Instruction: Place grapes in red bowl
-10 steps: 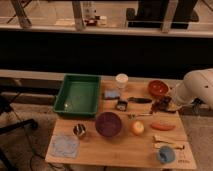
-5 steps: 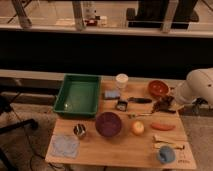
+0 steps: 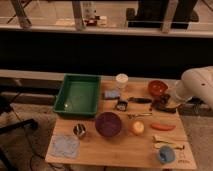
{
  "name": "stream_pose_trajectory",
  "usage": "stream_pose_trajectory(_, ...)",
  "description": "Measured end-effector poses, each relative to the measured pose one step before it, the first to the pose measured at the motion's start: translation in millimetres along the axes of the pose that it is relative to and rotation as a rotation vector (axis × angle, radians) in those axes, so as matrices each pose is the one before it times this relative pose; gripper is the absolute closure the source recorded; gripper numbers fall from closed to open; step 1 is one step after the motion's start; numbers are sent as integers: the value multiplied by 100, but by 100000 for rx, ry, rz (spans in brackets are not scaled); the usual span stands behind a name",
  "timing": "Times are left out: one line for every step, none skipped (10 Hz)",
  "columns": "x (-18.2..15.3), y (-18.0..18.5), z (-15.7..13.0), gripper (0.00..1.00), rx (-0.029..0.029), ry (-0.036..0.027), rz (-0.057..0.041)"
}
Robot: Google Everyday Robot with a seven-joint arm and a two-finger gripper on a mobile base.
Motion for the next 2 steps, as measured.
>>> stream_pose_trajectory(-72,-615,399,98,137,-72,327)
stream_pose_trajectory(-498,-1045,607,98,229,-502,86)
